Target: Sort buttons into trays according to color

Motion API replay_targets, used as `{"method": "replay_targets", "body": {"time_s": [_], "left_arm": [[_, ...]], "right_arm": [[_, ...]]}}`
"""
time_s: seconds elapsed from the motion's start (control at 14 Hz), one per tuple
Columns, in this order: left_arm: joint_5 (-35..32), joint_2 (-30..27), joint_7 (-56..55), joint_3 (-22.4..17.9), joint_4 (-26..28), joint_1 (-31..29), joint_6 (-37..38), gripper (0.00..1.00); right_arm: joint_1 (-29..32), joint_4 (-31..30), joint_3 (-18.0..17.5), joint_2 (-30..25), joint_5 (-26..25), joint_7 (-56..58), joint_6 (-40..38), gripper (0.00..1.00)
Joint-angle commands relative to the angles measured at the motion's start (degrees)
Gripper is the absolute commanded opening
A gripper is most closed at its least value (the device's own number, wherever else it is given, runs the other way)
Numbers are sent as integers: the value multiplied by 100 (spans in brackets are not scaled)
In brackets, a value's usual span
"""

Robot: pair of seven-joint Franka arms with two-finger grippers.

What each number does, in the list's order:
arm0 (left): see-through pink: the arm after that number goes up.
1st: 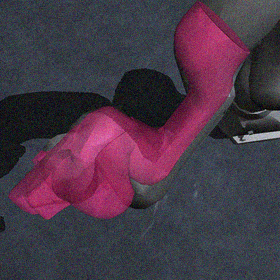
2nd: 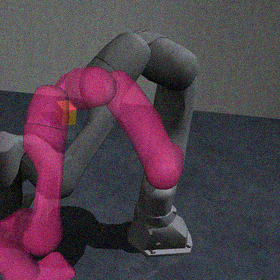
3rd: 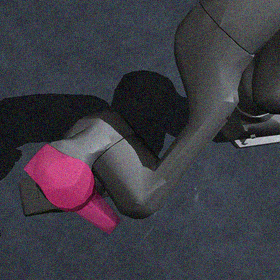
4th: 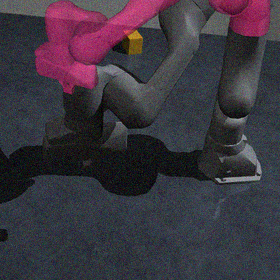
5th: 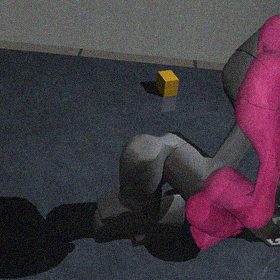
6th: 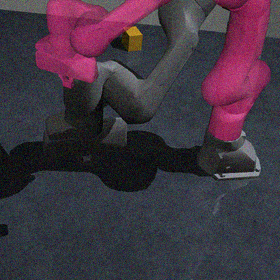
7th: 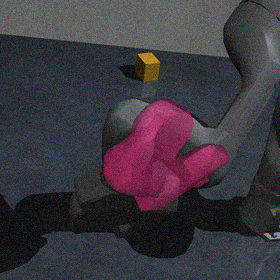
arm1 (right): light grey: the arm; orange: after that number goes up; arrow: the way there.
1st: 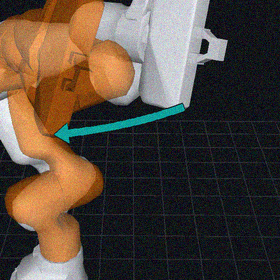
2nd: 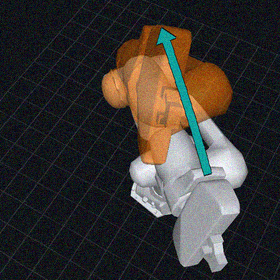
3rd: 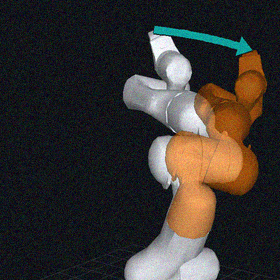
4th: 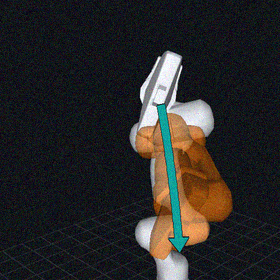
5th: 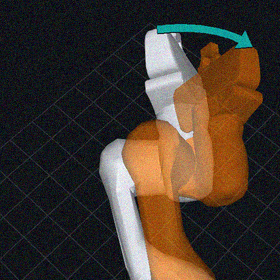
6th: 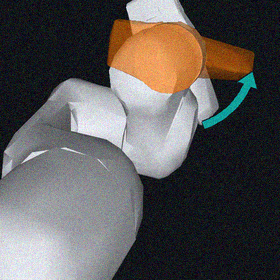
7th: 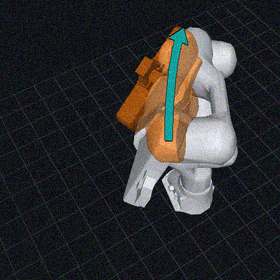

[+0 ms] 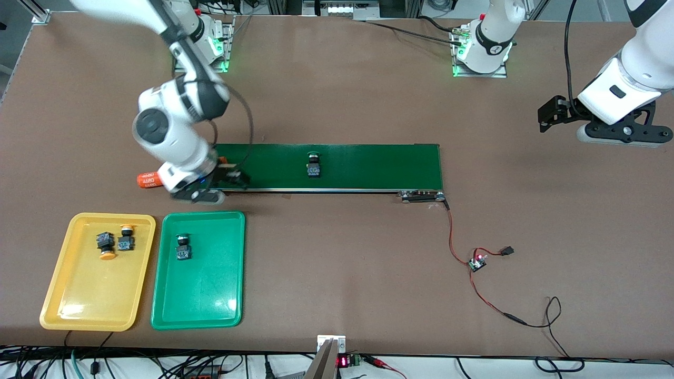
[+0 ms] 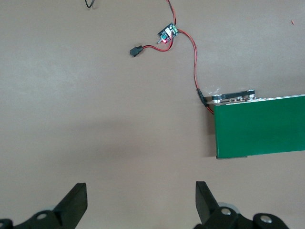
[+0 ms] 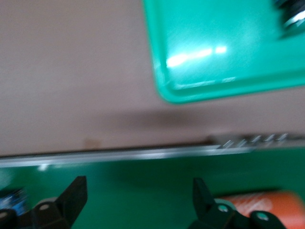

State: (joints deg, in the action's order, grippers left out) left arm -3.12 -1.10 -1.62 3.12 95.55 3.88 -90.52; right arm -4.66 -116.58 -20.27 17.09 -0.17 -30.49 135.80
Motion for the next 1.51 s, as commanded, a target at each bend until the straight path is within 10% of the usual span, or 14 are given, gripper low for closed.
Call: {"method": "replay_targets", "body": {"time_s": [0.0, 1.43], "left_arm": [[93, -22, 65, -4, -106, 8, 131, 100], [418, -13, 83, -83, -115, -89, 122, 100]], "right_arm": [[-17, -163, -319, -118, 8, -309, -1, 100], [-809, 180, -460, 567, -1012, -836, 122, 100]]}}
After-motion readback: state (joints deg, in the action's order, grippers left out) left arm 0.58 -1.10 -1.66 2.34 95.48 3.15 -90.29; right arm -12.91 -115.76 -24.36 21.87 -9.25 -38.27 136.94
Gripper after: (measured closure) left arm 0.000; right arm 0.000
